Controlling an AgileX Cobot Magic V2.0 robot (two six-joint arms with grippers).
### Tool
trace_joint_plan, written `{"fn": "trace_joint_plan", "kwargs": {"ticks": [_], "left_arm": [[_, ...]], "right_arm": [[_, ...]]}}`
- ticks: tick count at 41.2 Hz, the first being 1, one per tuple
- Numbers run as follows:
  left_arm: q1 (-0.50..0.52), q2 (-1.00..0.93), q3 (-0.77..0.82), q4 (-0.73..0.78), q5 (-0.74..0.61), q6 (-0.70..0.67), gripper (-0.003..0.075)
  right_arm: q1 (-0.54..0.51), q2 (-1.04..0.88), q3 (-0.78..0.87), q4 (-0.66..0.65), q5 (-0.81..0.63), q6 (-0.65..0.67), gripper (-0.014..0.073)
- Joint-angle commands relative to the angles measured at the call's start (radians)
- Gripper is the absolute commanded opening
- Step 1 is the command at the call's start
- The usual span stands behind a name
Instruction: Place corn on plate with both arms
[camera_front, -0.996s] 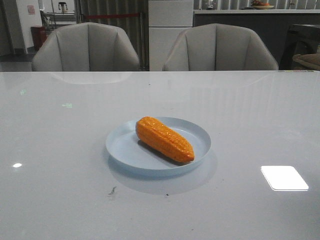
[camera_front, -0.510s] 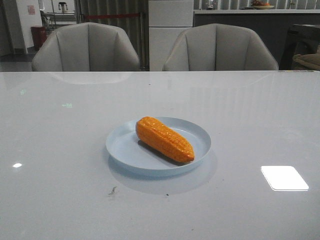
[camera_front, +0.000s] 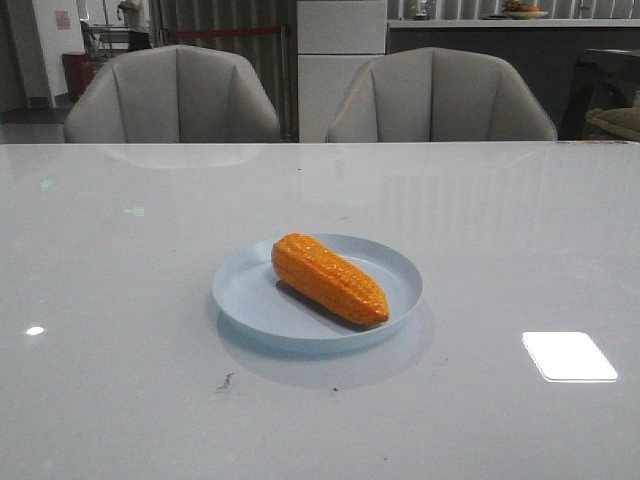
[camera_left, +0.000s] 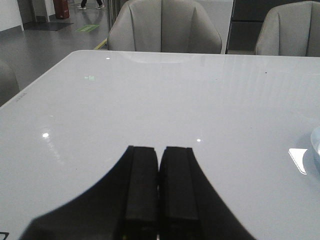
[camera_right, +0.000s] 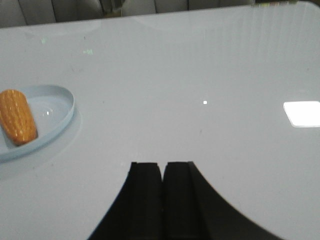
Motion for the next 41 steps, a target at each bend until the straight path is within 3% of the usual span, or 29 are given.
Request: {"fn": "trace_joint_plan", "kwargs": {"ticks": [1, 41], "left_arm": [[0.002, -0.016, 0.037, -0.007, -0.081, -0.005, 0.0096], [0.002, -0.016, 0.037, -0.007, -0.081, -0.005, 0.0096]], "right_arm": [[0.002, -0.023, -0.022, 0.000, 0.012, 0.000, 0.0017], [0.002, -0.023, -0.022, 0.002, 0.056, 0.000, 0.0017]]}}
